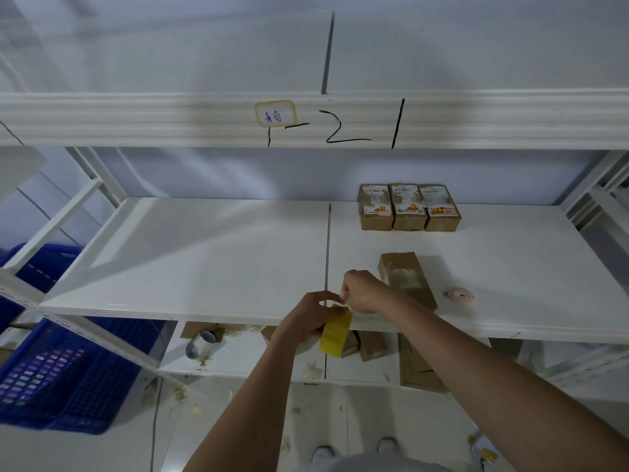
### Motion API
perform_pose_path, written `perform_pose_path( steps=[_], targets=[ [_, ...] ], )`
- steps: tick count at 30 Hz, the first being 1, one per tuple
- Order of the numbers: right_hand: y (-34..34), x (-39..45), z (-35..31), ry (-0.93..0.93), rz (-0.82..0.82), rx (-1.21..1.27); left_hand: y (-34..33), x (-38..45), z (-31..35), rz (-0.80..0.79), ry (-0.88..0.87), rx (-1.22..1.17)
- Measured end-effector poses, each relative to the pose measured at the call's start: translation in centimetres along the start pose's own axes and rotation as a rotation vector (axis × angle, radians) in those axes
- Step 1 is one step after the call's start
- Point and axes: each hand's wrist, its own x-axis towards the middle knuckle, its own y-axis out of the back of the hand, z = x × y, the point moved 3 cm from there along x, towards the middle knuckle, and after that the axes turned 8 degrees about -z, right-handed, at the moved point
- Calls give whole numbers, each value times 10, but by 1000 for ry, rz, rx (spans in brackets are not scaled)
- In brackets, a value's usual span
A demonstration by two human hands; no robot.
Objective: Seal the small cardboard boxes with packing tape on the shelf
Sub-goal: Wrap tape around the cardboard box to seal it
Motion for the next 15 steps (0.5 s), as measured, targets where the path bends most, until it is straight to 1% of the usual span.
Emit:
perform_pose_path(
  steps=[3, 5, 7, 10, 15],
  targets=[
    [10, -4, 5, -28, -123, 115, 0, -2, -4, -35, -13, -6],
    [15, -4, 8, -47, -190, 153, -1, -4, -10, -87, -6, -96],
    [14, 0, 14, -47, -166, 194, -3, -8, -12, -147, -9, -173],
    [10, 2, 20, -48, -131, 244, -2, -8, -18, -200, -6, -154],
    [-1, 4, 17, -79, -76, 222, -7, -6, -25, -166, 23, -157]
  ],
)
